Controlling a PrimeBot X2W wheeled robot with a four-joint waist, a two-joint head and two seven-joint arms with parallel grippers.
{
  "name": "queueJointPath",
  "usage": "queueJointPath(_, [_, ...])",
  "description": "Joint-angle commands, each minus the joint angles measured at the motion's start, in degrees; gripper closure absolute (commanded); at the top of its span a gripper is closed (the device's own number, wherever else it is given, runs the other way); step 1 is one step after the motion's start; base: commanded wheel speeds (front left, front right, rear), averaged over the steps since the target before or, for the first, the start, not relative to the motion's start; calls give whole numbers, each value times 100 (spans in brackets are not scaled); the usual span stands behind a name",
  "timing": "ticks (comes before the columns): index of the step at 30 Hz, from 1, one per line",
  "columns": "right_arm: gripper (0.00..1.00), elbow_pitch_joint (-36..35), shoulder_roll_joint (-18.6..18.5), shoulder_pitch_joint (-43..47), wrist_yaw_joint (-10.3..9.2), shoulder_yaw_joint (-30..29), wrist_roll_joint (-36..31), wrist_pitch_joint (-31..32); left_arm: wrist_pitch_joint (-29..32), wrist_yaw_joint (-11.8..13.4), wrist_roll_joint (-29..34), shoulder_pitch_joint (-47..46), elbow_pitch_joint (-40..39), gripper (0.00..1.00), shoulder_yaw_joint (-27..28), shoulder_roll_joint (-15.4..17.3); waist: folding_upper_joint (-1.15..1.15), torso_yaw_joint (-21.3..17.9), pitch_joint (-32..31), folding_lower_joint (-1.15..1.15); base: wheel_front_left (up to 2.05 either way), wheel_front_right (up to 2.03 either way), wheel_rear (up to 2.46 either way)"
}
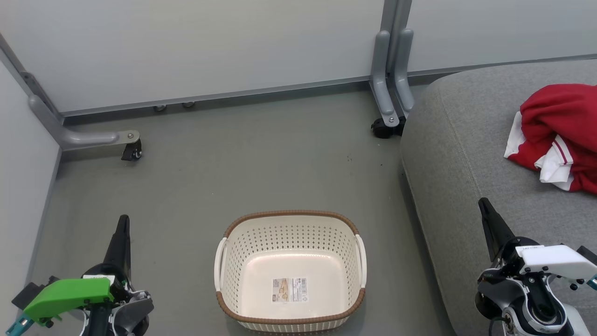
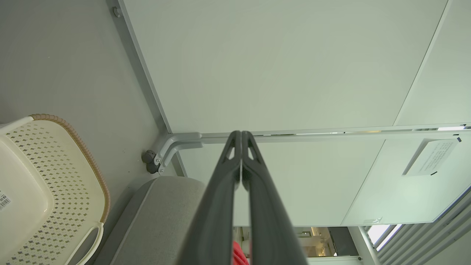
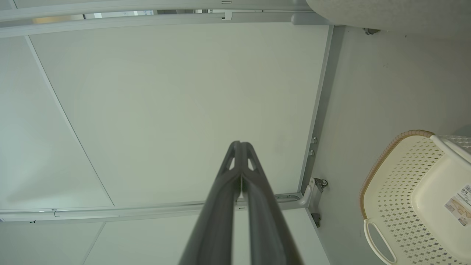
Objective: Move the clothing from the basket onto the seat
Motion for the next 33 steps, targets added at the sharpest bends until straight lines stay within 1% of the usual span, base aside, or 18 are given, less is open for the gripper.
queueJointPath(1, [100, 17, -25, -60, 2, -13, 86, 24, 28, -18, -88, -106, 7, 100, 21, 8, 0, -2, 4, 0, 0, 0, 0])
queueJointPath(33, [100, 14, -25, -52, 2, -10, 79, 24, 54, -18, -15, -96, 9, 100, 70, -21, 0, -2, 4, 0, 0, 0, 0])
